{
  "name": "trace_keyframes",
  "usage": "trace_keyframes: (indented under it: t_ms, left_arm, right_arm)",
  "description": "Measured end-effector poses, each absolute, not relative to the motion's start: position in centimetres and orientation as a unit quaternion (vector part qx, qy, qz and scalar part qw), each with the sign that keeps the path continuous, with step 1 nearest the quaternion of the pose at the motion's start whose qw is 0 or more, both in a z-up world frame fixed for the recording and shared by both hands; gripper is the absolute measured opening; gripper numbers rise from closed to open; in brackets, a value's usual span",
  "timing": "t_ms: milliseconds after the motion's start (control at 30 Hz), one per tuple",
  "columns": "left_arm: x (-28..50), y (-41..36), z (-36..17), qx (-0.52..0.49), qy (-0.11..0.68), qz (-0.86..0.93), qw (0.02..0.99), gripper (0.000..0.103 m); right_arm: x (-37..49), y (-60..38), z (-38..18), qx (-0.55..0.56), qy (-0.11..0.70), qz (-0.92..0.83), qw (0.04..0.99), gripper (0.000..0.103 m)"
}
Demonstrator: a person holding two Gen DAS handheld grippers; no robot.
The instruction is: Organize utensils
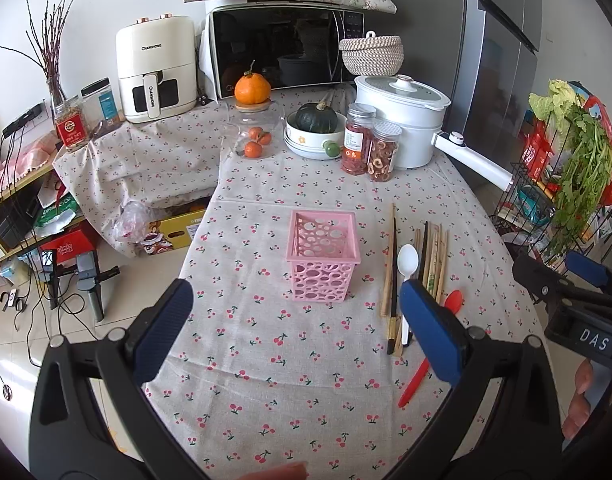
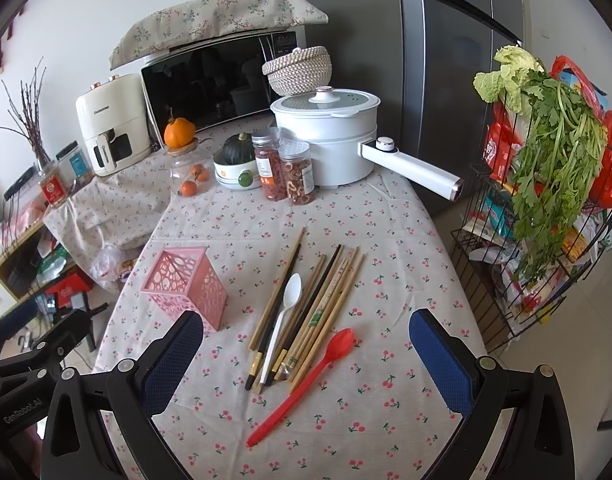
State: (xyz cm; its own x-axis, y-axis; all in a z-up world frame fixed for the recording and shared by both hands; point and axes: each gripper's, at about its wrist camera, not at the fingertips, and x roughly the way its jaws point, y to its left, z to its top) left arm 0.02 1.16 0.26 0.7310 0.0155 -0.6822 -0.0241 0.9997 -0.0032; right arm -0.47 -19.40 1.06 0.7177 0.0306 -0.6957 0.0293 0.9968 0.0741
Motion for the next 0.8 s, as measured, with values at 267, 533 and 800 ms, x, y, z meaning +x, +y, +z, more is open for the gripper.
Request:
trace_keyframes:
  t_ms: [267,533,800]
  left_arm:
    - [-0.10,1.33,0.32,-0.007,0.368,0.011,0.930,0.102]
    - [-0.11,1.45,0.33,-0.006,0.369,0.012,0.929,0.102]
    - [-0.10,1.48,0.32,-0.008,0.369,0.011,0.929,0.102]
  right_arm:
    - [-0.45,-19.16,0.62,0.039,0.378,0.001,0.925,0.103]
    - [-0.37,-19.25,0.74,0.039,0.378,0.001,0.925,0.103]
    - [-0.43,-19.26,0.54,0.041,0.380,0.001,0.924,0.103]
